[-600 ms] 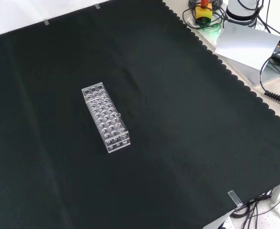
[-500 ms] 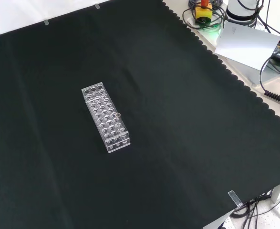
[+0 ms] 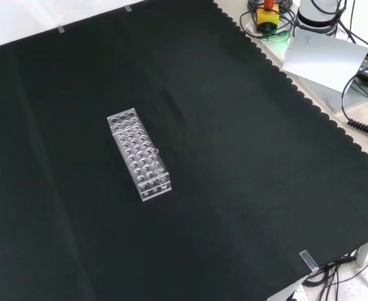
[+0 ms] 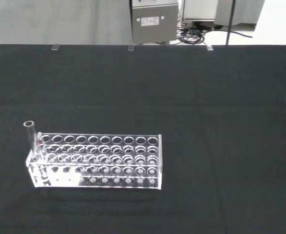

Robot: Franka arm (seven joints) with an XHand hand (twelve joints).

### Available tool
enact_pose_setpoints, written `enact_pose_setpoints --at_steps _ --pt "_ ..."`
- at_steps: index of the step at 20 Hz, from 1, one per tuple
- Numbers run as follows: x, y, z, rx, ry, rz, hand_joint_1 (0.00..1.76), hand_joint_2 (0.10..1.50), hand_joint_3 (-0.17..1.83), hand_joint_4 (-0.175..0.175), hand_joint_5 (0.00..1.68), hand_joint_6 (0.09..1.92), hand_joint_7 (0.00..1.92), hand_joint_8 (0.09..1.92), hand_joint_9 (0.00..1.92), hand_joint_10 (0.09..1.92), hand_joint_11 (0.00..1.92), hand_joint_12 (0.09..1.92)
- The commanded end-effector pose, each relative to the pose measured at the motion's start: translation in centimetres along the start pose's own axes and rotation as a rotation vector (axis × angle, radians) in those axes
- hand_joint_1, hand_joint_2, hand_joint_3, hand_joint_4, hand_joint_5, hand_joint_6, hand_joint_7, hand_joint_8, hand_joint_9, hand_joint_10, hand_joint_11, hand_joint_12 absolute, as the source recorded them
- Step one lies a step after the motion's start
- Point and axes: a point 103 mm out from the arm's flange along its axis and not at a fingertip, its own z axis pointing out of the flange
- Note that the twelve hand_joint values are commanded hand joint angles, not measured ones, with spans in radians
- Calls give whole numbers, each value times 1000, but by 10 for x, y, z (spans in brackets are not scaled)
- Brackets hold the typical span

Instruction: Pick up the test tube.

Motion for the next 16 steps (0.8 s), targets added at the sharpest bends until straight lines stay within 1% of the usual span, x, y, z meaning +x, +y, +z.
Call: enact_pose_setpoints --at_steps 1,3,4,7,9,13,16 --pt "19 30 1 -30 13 -84 683 804 305 -37 132 87 25 605 0 702 0 1454" --pt "25 43 4 -23 19 -103 775 762 364 -50 193 87 60 739 9 876 0 1547" --pt "27 50 5 -14 21 -111 797 742 402 -54 222 87 83 777 29 924 0 1582" --pt "33 70 12 11 25 -134 818 707 481 -63 285 87 143 827 92 969 22 1613" --pt "25 81 22 32 24 -147 813 705 499 -66 301 87 164 837 113 975 34 1616" --pt "-3 101 50 90 13 -168 772 720 519 -69 316 87 181 845 133 976 44 1614" --pt "-11 118 71 125 33 -180 729 732 530 -69 329 87 202 851 145 974 46 1612"
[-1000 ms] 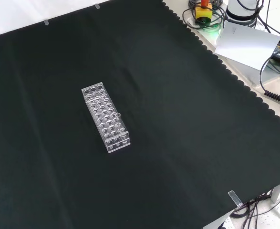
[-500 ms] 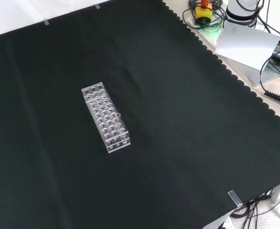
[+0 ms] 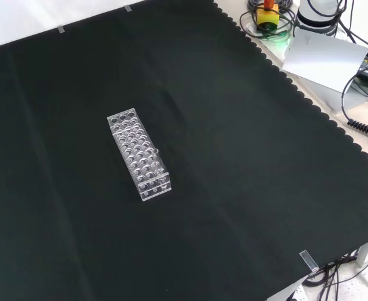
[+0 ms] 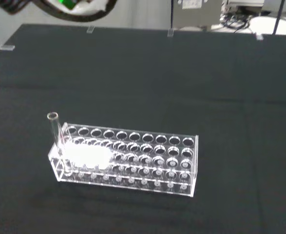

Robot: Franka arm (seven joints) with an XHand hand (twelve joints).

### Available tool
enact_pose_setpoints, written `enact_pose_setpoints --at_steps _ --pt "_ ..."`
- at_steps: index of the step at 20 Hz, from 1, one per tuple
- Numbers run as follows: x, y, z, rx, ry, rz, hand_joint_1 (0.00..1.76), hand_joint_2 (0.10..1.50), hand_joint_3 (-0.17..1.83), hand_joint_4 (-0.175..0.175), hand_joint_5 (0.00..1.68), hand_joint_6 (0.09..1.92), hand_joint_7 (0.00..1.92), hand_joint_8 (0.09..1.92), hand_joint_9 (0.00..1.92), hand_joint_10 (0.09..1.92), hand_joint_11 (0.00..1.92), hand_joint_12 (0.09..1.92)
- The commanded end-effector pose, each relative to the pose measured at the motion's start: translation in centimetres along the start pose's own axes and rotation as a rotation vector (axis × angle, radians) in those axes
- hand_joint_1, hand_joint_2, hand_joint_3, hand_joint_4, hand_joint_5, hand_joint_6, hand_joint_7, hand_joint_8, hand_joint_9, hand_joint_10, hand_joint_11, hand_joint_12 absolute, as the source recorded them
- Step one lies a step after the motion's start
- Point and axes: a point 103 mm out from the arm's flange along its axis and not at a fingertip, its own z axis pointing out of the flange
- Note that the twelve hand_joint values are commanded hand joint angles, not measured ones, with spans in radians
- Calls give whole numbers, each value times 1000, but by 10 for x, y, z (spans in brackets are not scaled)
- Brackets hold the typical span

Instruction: Pick up the test tube.

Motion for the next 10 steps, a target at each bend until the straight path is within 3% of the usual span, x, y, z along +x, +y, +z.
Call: enact_pose_setpoints --at_steps 1,10 --pt "-34 49 40 63 30 -59 712 736 532 -69 336 87 215 855 152 974 47 1611" --pt "-6 100 76 124 95 -103 661 754 516 -73 415 87 359 854 251 945 76 1604"
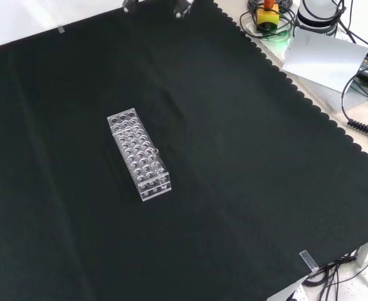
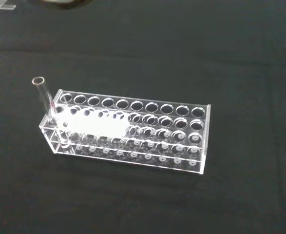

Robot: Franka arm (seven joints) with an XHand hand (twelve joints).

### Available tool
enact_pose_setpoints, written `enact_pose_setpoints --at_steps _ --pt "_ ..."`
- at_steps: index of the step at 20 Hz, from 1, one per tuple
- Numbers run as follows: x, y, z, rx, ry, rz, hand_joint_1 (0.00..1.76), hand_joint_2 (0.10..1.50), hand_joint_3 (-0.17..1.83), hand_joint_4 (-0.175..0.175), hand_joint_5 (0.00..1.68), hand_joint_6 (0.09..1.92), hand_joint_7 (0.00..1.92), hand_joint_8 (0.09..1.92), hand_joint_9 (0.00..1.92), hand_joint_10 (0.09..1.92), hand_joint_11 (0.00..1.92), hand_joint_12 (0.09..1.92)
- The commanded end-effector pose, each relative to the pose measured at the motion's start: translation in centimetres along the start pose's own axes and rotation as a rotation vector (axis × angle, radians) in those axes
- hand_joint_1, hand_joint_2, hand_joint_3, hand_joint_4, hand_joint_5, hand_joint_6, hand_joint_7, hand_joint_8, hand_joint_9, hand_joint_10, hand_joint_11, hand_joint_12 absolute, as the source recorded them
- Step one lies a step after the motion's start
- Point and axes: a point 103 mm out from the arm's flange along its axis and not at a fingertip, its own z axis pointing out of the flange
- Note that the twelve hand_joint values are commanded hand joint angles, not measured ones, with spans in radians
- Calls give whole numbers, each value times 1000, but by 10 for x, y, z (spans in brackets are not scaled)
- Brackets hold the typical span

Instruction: Pick up the test tube.

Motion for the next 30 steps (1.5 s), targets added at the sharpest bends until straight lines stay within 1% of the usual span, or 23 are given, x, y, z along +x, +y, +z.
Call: enact_pose_setpoints --at_steps 1,10,14,24,30 --pt "13 53 20 20 52 -55 661 755 515 -73 422 87 371 854 263 944 80 1603" --pt "53 96 39 49 29 -134 668 762 501 -75 467 88 437 852 333 922 114 1590" --pt "70 107 50 67 7 -164 683 761 497 -78 487 99 463 856 356 916 130 1585" --pt "110 131 84 131 -92 -227 723 754 489 -80 539 135 523 865 404 906 146 1574" --pt "130 148 107 170 -139 -248 734 752 488 -80 559 156 543 864 421 896 151 1569"
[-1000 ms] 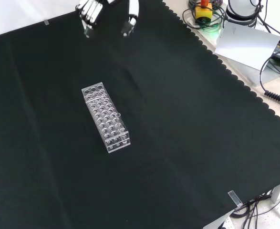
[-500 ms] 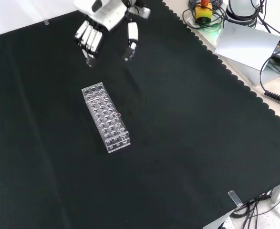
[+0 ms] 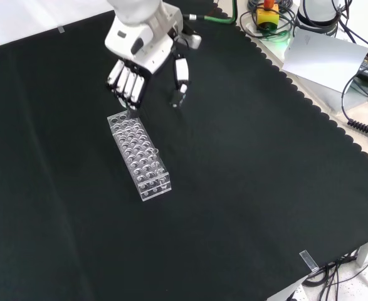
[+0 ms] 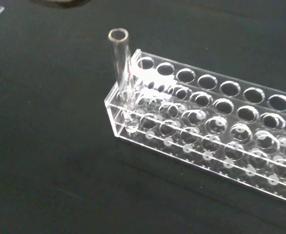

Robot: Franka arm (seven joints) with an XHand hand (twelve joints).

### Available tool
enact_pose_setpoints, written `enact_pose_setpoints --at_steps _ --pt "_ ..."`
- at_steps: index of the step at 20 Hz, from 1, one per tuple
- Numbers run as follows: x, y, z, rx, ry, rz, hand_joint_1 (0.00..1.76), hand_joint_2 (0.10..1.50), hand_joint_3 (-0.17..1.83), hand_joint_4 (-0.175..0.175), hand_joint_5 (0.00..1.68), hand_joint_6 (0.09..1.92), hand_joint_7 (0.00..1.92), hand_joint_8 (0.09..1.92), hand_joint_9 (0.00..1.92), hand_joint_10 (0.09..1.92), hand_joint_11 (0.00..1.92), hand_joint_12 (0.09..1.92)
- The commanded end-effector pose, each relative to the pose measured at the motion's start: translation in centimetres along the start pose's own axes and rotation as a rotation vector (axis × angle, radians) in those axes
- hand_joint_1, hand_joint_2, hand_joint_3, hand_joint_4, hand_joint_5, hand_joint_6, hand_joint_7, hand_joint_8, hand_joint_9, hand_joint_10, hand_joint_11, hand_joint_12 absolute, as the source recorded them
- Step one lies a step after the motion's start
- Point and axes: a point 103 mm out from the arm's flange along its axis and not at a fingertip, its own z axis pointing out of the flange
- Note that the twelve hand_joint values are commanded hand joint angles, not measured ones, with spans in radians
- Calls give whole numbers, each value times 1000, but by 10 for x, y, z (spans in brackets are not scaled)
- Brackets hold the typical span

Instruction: Pick up the test tube.

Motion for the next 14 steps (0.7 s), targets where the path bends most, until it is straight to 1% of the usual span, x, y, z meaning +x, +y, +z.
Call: enact_pose_setpoints --at_steps 1,6,7,10,12,14 --pt "23 28 19 50 -64 -27 734 752 489 -80 561 159 551 866 425 896 152 1568" --pt "27 50 34 83 -95 -31 739 746 495 -80 566 200 613 864 452 873 156 1562" --pt "27 54 37 86 -101 -29 741 741 502 -80 559 238 622 859 461 862 158 1559" --pt "27 65 45 97 -129 -25 751 721 524 -79 514 445 645 853 484 847 164 1556" --pt "26 71 50 100 -167 -27 761 710 534 -77 513 544 673 852 504 842 168 1554" --pt "23 76 53 105 -208 -28 767 703 540 -75 527 599 702 853 524 839 172 1553"
